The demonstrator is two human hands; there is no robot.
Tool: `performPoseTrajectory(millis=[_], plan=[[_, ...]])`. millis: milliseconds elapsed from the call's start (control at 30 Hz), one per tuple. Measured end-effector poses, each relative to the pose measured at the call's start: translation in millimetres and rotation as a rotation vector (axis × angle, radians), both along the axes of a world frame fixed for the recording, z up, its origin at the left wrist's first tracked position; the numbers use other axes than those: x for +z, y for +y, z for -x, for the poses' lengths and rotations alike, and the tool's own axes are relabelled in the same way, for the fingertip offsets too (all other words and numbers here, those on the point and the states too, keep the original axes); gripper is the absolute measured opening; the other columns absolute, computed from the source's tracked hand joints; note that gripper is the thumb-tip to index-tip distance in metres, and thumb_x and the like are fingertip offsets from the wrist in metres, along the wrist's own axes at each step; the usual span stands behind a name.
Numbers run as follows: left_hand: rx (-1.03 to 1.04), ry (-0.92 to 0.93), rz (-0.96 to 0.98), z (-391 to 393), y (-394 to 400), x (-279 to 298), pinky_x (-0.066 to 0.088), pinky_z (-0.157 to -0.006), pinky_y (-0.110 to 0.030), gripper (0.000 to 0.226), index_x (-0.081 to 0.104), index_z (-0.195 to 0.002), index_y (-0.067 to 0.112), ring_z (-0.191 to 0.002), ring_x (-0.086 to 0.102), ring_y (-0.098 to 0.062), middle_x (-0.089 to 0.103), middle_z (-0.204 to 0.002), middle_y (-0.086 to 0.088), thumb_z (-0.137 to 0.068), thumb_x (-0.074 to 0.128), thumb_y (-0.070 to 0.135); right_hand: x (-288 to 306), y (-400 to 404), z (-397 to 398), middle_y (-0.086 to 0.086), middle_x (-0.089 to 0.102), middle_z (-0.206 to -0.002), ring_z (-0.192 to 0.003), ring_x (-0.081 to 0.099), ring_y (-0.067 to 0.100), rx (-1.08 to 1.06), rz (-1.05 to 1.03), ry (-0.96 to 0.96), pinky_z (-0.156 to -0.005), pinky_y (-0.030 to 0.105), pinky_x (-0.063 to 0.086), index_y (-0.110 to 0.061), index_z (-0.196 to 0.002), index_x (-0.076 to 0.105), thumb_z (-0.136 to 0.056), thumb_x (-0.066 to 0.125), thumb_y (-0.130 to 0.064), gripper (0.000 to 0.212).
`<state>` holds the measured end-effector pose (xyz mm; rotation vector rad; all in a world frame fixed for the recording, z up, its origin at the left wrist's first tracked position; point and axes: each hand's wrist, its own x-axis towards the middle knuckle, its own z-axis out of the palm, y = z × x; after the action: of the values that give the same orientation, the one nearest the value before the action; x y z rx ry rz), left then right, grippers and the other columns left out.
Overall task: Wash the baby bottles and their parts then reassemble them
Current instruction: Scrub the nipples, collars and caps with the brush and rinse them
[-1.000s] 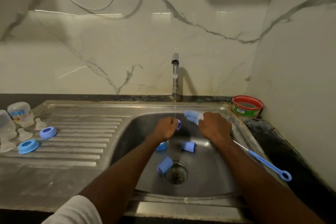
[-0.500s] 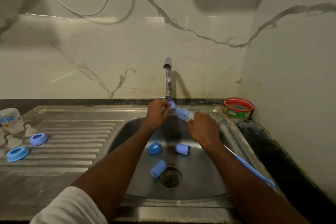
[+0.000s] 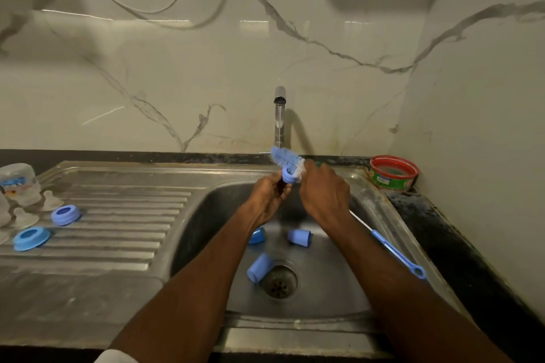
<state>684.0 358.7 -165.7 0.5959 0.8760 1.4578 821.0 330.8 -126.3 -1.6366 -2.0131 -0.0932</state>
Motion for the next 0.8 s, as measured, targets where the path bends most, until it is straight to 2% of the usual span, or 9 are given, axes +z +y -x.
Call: performPoseTrajectory(millis=[167,267,333,400,467,533,600,700,800], plan=[[0.163,-0.116,0.0,6.8,7.5,0.2,0.059,-0.062,-0.018,0.021,0.068,-0.11,0.0,-0.077,0.068,-0.015,0.074,-0.089,-0.011,-0.102,0.059,0.017,-8.9,3.3,-6.3,0.014,0.067,-0.109,-0.095,0.065,0.035,0.052,0.026,0.072,-0.073,0.037,0.046,-0.016,-0.118,0.056,-0.099,0.048,-0.025,0.023],[0.134,-0.03,0.002,1.7,9.1,-3.7,0.057,-0.059,-0.02,0.017,0.07,-0.1,0.001,-0.069,0.07,-0.013,0.074,-0.085,-0.012,-0.102,0.058,0.014,-10.8,2.3,-2.1,0.012,0.066,-0.109,-0.092,0.065,0.033,0.124,0.019,0.058,-0.075,0.04,0.053,-0.014,-0.119,0.056,-0.099,0.048,-0.023,0.023],[0.109,0.031,0.008,-7.5,6.5,-2.8,0.054,-0.054,-0.021,0.014,0.069,-0.097,0.0,-0.059,0.067,-0.012,0.07,-0.081,-0.013,-0.099,0.057,0.008,-8.5,3.5,6.0,0.011,0.064,-0.108,-0.091,0.064,0.032,0.154,-0.018,0.023,-0.074,0.041,0.053,-0.016,-0.12,0.054,-0.098,0.049,-0.028,0.025],[0.1,0.021,-0.005,-12.9,4.6,-1.3,0.058,-0.06,-0.023,0.015,0.07,-0.103,-0.002,-0.066,0.069,-0.014,0.072,-0.084,-0.013,-0.099,0.059,0.009,-2.1,6.1,11.1,0.011,0.062,-0.108,-0.093,0.064,0.033,0.117,-0.029,0.035,-0.072,0.039,0.048,-0.018,-0.122,0.052,-0.098,0.053,-0.035,0.03],[0.13,-0.029,-0.025,-11.0,2.8,1.7,0.061,-0.068,-0.024,0.019,0.071,-0.103,-0.001,-0.072,0.07,-0.016,0.075,-0.086,-0.012,-0.099,0.062,0.015,2.1,8.9,8.8,0.011,0.063,-0.111,-0.096,0.065,0.033,0.051,-0.016,0.039,-0.073,0.037,0.046,-0.017,-0.125,0.052,-0.098,0.054,-0.033,0.031],[0.21,-0.101,-0.029,-0.7,0.9,6.8,0.06,-0.067,-0.022,0.023,0.07,-0.105,-0.002,-0.073,0.068,-0.015,0.075,-0.087,-0.012,-0.1,0.063,0.019,0.6,9.1,1.3,0.01,0.065,-0.115,-0.1,0.066,0.032,-0.006,0.027,0.05,-0.078,0.037,0.05,-0.017,-0.125,0.054,-0.098,0.052,-0.025,0.028],[0.26,-0.159,-0.015,11.4,0.1,9.4,0.061,-0.062,-0.021,0.027,0.068,-0.11,-0.002,-0.071,0.07,-0.014,0.075,-0.088,-0.012,-0.1,0.062,0.022,-3.7,4.9,-5.4,0.01,0.067,-0.115,-0.099,0.066,0.031,0.022,0.063,0.062,-0.077,0.035,0.049,-0.017,-0.124,0.057,-0.098,0.052,-0.025,0.027],[0.271,-0.117,0.008,18.4,-4.3,8.4,0.059,-0.057,-0.019,0.023,0.069,-0.102,0.001,-0.063,0.071,-0.011,0.076,-0.077,-0.01,-0.101,0.061,0.023,-9.1,-2.3,-4.8,0.009,0.065,-0.115,-0.097,0.065,0.027,0.095,0.012,0.068,-0.075,0.033,0.05,-0.017,-0.125,0.055,-0.1,0.054,-0.027,0.027],[0.233,-0.011,0.007,13.4,-5.5,2.6,0.061,-0.067,-0.021,0.017,0.071,-0.1,0.002,-0.075,0.072,-0.014,0.076,-0.093,-0.014,-0.1,0.062,0.016,-8.5,-1.5,6.6,0.011,0.066,-0.112,-0.095,0.066,0.03,0.145,-0.027,0.063,-0.077,0.036,0.051,-0.017,-0.123,0.057,-0.099,0.051,-0.024,0.025]])
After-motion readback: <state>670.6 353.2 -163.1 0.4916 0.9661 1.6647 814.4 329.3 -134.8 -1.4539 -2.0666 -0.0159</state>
